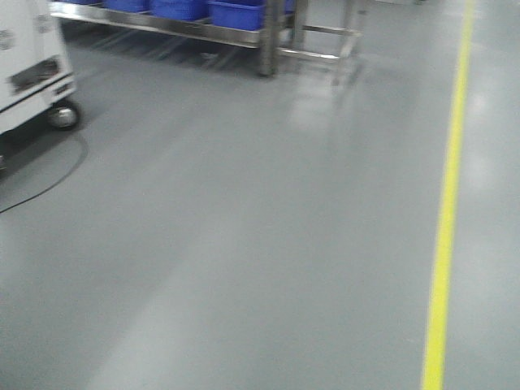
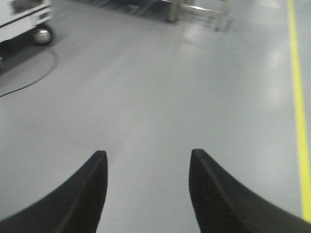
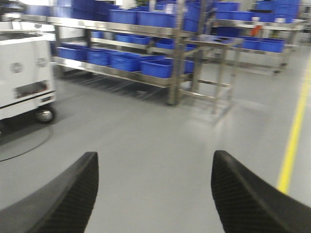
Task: Move and align brake pads A on conveyor
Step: 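Drive the base along the yellow line past the green floor sign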
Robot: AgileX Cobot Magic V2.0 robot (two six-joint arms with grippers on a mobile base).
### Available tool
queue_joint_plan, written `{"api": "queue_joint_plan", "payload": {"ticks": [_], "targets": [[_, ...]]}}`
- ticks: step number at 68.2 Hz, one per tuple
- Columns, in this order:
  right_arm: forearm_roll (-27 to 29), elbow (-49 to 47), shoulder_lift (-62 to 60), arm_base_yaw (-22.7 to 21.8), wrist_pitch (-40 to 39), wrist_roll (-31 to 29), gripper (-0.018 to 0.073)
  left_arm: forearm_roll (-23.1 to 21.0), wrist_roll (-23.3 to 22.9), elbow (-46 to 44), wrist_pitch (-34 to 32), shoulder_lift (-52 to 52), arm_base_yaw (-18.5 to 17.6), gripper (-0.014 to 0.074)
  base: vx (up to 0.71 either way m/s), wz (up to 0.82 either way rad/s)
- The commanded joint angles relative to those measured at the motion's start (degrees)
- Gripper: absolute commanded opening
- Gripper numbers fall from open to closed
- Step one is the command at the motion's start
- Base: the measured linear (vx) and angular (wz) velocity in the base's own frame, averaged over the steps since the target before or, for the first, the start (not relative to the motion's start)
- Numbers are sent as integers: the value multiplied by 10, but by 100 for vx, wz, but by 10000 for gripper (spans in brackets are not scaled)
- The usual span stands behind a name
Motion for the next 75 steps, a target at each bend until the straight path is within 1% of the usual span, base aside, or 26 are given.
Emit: {"api": "queue_joint_plan", "payload": {"ticks": [1,26,38,59,75], "targets": [[-3,-14,8,-3,-46,0,484,-3,0,-15,-38,4,-1,377,-6,-87],[-3,-14,8,-3,-46,0,484,-3,0,-15,-38,4,-1,377,-2,-92],[-3,-14,8,-3,-46,0,484,-3,0,-15,-38,4,-1,377,6,-74],[-3,-14,8,-3,-46,0,484,-3,0,-15,-38,4,-1,377,17,-45],[-3,-14,8,-3,-46,0,484,-3,0,-15,-38,4,-1,377,33,-17]]}}
